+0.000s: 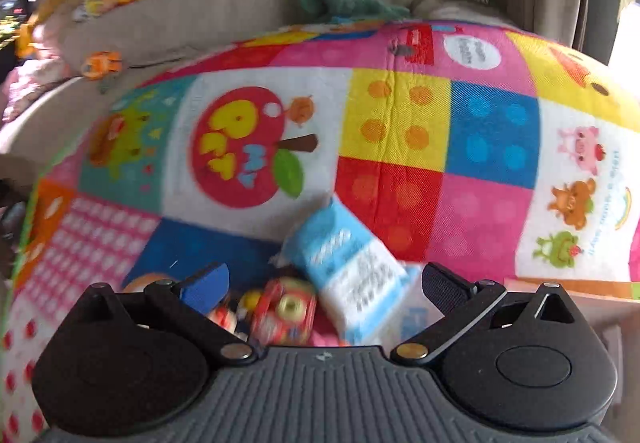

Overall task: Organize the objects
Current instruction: 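Carry the Volcano pack with the left tool while the right tool grasps the blue snack packet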

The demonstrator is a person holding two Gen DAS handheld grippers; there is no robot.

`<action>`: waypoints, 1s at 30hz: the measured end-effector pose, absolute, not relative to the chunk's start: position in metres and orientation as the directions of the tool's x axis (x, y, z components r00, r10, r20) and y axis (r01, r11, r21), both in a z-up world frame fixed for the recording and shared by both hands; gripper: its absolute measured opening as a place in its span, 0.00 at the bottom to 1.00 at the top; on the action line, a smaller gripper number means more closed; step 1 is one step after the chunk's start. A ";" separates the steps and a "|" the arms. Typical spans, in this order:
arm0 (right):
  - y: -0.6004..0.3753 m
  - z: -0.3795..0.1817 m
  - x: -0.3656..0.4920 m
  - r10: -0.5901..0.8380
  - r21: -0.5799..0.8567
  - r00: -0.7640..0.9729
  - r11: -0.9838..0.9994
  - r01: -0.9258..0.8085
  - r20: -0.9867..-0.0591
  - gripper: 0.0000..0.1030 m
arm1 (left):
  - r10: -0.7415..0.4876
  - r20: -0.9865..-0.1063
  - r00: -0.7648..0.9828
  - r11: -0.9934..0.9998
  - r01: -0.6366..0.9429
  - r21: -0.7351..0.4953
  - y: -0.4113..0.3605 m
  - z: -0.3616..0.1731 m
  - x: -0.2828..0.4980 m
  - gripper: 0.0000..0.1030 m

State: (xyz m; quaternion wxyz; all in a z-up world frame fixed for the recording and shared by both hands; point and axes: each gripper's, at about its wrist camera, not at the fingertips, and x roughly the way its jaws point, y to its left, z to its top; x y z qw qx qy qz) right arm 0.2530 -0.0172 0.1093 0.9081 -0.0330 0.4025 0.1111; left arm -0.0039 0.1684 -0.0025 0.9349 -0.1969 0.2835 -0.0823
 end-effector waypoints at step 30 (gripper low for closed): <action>-0.050 0.075 0.041 0.292 -0.130 0.507 0.755 -0.643 -0.811 0.71 | -0.273 -0.480 0.834 0.859 -0.014 -0.512 0.186 -0.004 -0.001 0.47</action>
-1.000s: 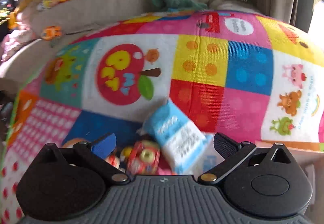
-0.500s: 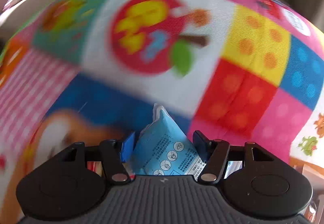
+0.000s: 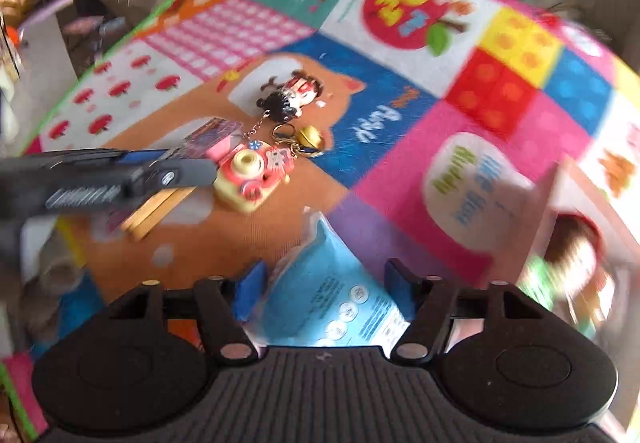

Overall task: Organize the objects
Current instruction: 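Carry the Volcano pack with the left tool while the right tool grasps the blue snack packet, then lower the Volcano pack into the box with left tool while right tool grasps lace cloth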

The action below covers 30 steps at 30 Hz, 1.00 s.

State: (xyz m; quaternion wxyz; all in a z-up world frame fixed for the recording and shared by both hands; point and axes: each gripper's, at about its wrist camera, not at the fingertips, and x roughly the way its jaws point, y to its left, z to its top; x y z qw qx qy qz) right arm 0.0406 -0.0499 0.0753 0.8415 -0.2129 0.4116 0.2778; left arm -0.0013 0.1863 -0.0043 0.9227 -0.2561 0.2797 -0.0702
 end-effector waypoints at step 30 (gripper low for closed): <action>-0.152 0.036 -0.090 0.420 0.069 0.614 0.857 -0.511 -0.669 0.66 | -0.341 -0.547 0.764 0.938 0.236 -0.256 0.069 0.086 -0.082 0.47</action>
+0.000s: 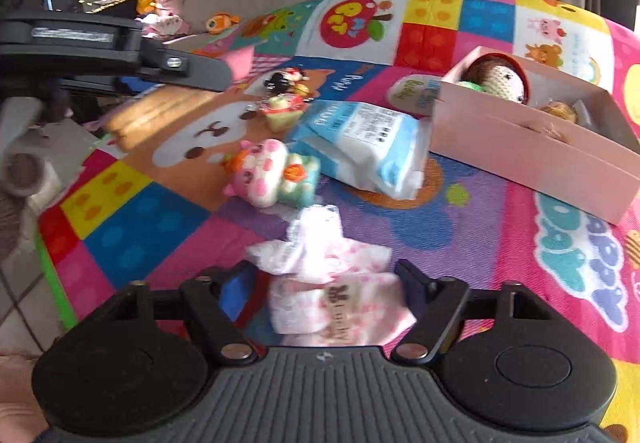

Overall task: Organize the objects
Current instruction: 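Lower the Volcano pack into the box with left tool while right tool grasps lace cloth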

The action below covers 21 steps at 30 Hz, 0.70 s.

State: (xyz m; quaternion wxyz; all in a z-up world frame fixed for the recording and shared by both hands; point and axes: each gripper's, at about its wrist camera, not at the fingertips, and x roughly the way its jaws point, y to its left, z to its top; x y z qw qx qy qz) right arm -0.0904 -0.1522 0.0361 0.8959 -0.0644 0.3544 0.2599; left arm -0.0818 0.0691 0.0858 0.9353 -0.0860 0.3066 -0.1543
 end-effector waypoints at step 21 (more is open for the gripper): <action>-0.316 0.067 -0.099 0.189 0.184 0.837 0.977 -0.107 -0.514 0.22 | -0.467 -0.455 0.759 0.882 0.359 -0.306 -0.121 0.071 0.090 0.45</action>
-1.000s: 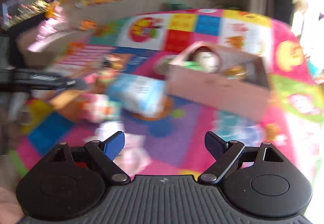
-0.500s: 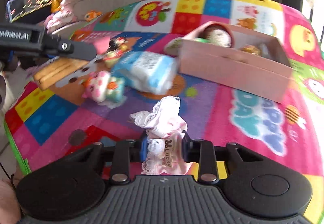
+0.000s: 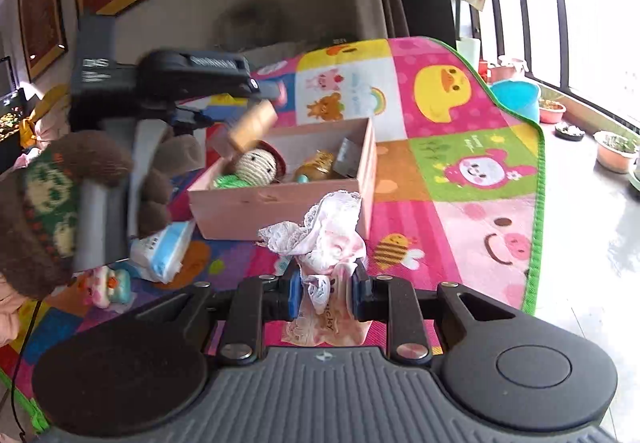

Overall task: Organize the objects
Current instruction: 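Lower the Volcano pack into the box with left tool while right tool grasps lace cloth, then place the white lace cloth into the pink box and open the right tool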

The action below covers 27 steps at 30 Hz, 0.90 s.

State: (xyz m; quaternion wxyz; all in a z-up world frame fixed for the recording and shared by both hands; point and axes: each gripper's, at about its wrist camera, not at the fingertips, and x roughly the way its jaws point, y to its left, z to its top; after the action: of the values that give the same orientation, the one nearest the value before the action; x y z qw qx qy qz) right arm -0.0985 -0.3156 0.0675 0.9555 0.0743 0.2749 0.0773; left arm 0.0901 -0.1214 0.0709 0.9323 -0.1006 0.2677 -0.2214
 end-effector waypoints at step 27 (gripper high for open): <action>-0.251 0.061 0.113 0.107 0.061 0.668 0.994 -0.091 -0.736 0.69 | -0.310 -0.555 0.772 0.948 0.295 -0.120 0.087 0.046 -0.054 0.45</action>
State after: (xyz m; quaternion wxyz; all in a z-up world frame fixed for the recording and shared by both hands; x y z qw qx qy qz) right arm 0.1131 -0.2514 0.0607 0.9133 0.0095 0.4035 0.0542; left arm -0.0540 0.0872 0.0461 0.9411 -0.0130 0.2973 -0.1607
